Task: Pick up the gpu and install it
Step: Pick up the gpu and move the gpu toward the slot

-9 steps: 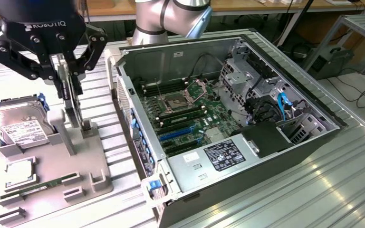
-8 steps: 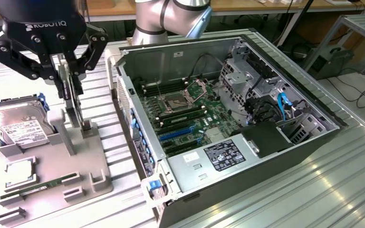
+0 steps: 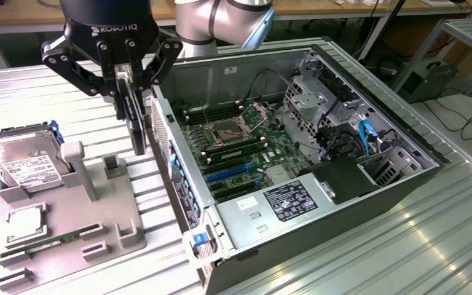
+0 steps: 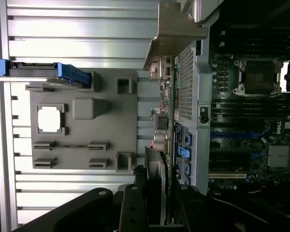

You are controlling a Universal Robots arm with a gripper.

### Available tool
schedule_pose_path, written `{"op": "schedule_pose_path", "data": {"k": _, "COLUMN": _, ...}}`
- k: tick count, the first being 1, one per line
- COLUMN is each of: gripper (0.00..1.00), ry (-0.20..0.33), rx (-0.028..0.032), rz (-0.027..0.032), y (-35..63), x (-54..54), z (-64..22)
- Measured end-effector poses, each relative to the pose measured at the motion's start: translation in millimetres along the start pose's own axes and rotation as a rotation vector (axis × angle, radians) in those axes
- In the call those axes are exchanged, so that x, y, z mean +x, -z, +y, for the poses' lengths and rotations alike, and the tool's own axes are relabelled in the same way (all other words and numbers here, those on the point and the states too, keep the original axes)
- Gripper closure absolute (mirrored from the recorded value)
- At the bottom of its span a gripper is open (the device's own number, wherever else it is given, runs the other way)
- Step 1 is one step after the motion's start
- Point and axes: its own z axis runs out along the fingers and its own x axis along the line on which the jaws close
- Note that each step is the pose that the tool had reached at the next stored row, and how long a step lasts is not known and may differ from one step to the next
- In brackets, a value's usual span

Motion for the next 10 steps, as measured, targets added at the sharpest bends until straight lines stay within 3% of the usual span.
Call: {"op": "schedule_pose_path", "data": {"k": 10, "gripper": 0.73, "ry": 0.000, "rx": 0.0000, "rz": 0.0000, "y": -0.2, "x": -12.1, "z": -0.2}}
